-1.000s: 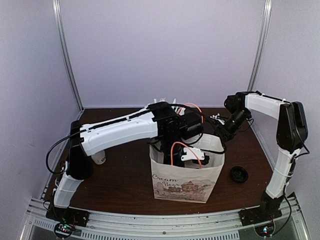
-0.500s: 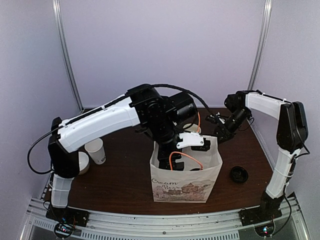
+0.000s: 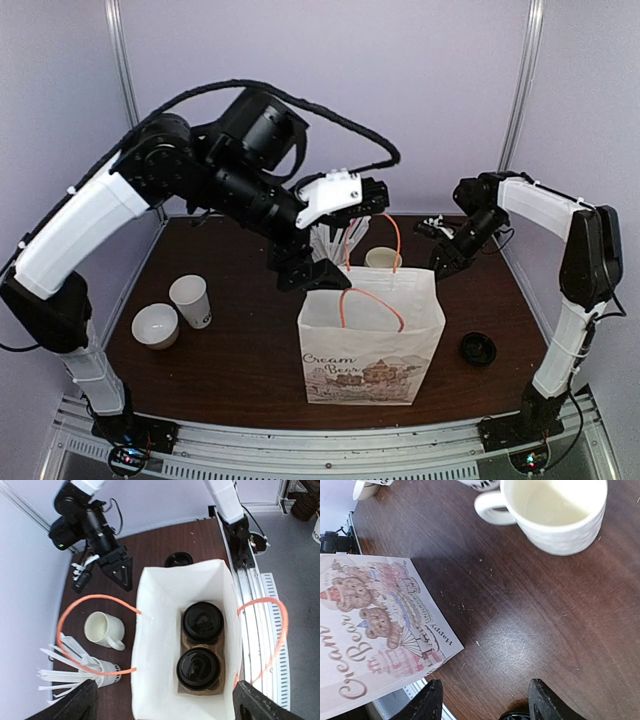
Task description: Pack the takeout coffee
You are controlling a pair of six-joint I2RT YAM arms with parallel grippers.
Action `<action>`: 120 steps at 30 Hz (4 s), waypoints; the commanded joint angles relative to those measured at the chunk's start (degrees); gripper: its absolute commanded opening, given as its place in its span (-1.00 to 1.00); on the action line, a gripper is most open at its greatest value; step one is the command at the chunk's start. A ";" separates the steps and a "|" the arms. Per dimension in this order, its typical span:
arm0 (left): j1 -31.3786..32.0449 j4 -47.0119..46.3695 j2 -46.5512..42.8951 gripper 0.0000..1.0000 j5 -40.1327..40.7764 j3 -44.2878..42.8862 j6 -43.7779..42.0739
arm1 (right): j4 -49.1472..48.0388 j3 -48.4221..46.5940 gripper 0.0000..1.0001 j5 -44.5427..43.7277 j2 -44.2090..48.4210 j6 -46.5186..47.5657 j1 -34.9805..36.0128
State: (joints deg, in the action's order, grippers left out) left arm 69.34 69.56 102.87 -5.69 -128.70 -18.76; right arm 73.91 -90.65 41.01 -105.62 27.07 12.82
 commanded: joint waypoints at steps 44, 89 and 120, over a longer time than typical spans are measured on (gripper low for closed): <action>-34.73 -38.03 16.86 -0.16 -1.33 8.98 32.83 | -31.06 17.63 0.28 9.87 26.67 -10.15 -15.43; -33.91 -36.52 1.73 -1.00 -5.12 6.58 27.60 | -30.52 15.95 0.18 11.11 23.54 -9.96 -15.46; -19.88 -28.81 -21.40 -1.00 -30.60 16.19 33.61 | -32.24 18.33 0.15 12.11 24.46 -8.88 -15.46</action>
State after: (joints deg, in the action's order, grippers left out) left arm 45.82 43.62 79.77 -31.81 -114.24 13.23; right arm 42.57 -73.14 52.03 -81.93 17.78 -2.39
